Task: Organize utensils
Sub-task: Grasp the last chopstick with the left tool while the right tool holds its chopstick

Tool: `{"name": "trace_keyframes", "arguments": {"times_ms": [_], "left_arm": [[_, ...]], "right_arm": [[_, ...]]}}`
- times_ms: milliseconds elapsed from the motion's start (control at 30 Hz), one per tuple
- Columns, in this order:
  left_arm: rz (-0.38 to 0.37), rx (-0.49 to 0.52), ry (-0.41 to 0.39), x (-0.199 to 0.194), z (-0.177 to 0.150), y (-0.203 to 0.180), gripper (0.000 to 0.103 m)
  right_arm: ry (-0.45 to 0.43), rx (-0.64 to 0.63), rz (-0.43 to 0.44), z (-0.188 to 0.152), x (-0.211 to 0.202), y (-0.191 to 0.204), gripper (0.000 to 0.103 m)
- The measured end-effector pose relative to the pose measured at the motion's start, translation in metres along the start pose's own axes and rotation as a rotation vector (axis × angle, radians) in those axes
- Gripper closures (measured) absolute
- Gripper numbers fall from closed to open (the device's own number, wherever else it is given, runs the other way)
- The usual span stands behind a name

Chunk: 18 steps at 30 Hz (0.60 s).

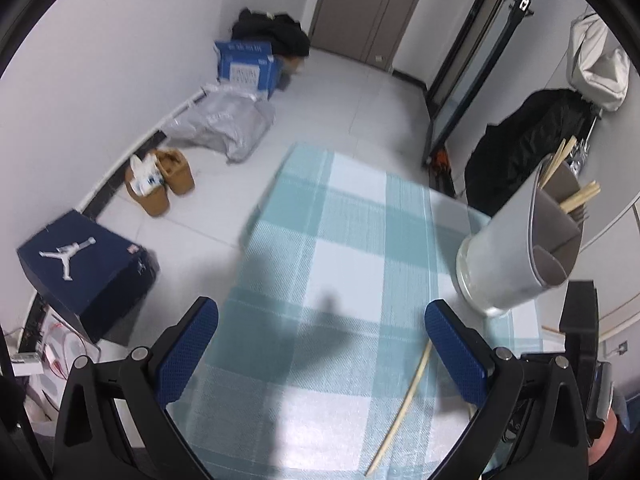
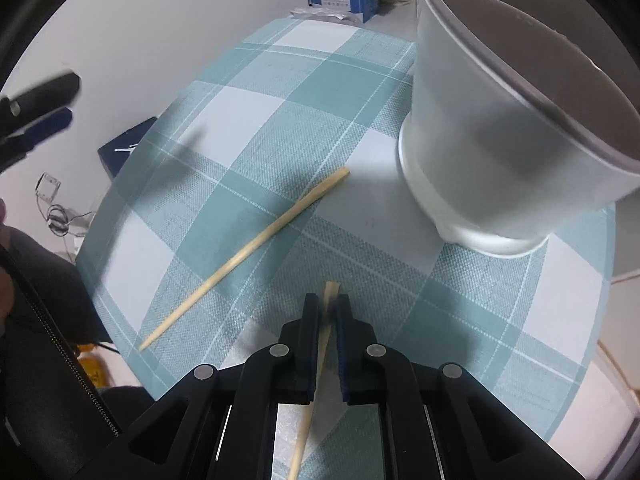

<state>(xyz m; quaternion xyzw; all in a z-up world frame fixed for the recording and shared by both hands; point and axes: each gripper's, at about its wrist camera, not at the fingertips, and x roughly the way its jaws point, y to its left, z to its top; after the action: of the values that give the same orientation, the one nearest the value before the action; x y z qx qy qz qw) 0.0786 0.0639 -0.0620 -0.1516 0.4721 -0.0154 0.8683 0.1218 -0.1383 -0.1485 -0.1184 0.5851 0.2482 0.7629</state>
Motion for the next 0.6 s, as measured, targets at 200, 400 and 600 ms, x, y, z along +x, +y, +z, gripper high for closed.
{"name": "trace_keyframes", "arguments": {"times_ms": [200,400,600], "left_arm": [[0.025,-0.004,0.043,0.009,-0.002,-0.013,0.002],[0.026,0.032,0.099,0.023,-0.005,-0.031,0.002],[0.081,0.156,0.129,0.044,-0.013,-0.062,0.001]], "right_arm": [[-0.038,0.018,0.014,-0.003,-0.001,-0.003,0.097],[-0.197,0.138,0.072,-0.015,-0.043,-0.02,0.098],[-0.415,0.271,0.176,-0.037,-0.092,-0.041,0.099]]}}
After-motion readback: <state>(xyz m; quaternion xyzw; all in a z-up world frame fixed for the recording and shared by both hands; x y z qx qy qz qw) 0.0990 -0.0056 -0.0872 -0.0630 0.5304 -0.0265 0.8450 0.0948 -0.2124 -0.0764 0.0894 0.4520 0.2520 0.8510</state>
